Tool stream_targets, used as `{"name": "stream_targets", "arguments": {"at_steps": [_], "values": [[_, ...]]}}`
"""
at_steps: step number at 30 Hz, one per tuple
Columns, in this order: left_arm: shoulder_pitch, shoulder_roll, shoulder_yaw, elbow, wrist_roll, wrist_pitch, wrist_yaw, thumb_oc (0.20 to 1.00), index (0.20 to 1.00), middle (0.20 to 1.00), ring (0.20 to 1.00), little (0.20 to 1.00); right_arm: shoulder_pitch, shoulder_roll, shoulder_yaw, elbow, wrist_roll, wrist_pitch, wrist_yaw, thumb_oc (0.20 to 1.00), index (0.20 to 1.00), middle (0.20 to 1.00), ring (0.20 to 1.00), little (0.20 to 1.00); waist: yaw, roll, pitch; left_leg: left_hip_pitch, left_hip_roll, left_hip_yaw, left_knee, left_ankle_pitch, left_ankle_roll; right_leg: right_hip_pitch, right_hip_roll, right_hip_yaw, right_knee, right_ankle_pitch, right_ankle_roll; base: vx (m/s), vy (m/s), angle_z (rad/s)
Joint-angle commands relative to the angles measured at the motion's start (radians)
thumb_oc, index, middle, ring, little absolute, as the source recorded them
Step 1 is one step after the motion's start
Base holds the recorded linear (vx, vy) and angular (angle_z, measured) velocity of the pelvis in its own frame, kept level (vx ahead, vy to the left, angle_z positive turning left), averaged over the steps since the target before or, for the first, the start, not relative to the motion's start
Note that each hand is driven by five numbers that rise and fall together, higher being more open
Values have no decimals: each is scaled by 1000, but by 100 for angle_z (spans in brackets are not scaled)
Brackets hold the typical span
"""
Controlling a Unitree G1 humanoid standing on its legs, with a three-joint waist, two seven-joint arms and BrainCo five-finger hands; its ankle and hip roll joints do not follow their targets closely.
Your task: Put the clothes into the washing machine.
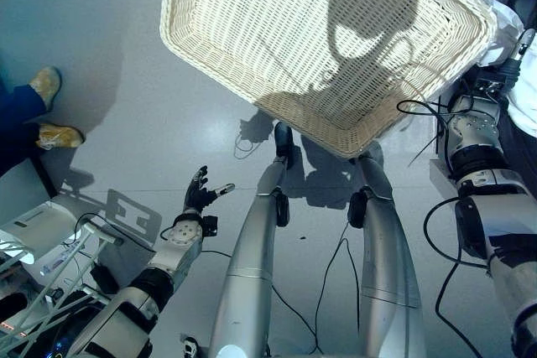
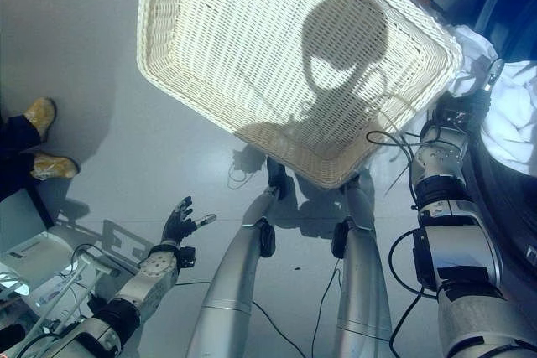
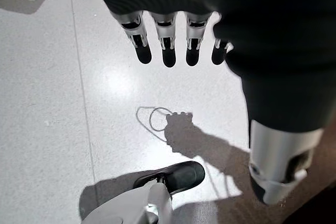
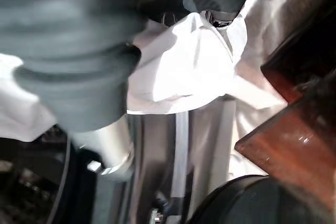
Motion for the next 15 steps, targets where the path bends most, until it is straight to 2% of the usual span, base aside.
{"name": "stream_targets", "arguments": {"at_steps": [1,5,7,8,12,13,15], "values": [[121,-18,-5,-44,-42,7,25,1000,1000,1000,1000,1000,23,-192,-61,-110,-58,-326,-2,200,200,200,200,200,-82,140,-6,60,-22,24,-119,41,-15,55,65,-1,80,-150,73,-33,24,-4],[141,-6,11,-54,-38,29,14,1000,1000,1000,1000,1000,49,-229,-89,-168,-171,-431,-138,200,200,200,200,200,-101,120,-6,113,-32,31,-128,39,-11,114,79,0,48,-136,75,-46,37,-3],[144,-3,14,-54,-35,34,7,1000,1000,1000,1000,1000,54,-240,-94,-174,-209,-447,-182,200,200,200,200,200,-104,116,-6,127,-34,33,-132,39,-10,129,82,1,39,-132,76,-34,36,-8],[149,1,16,-58,-35,41,5,1000,1000,1000,1000,1000,57,-257,-99,-188,-258,-462,-245,200,200,200,200,200,-111,111,-6,147,-35,37,-137,39,-8,148,87,4,28,-126,77,-42,44,-11],[151,9,24,-53,-39,56,-8,1000,1000,1000,1000,1000,56,-309,-96,-172,-401,-438,-384,200,200,200,200,200,-123,99,-6,194,-38,45,-152,40,-6,194,94,10,8,-117,76,-32,36,-15],[156,16,29,-54,-39,64,-17,1000,1000,1000,1000,1000,57,-344,-87,-166,-461,-416,-453,200,200,200,200,200,-129,93,-6,214,-36,52,-156,40,-6,214,97,10,2,-115,76,-20,18,-8],[165,32,41,-44,-40,70,-34,1000,1000,1000,1000,1000,83,-397,-92,-151,-485,-355,-507,200,200,200,200,200,-140,77,-6,246,-34,58,-160,38,-5,247,100,6,-4,-113,75,-12,3,-14]]}}
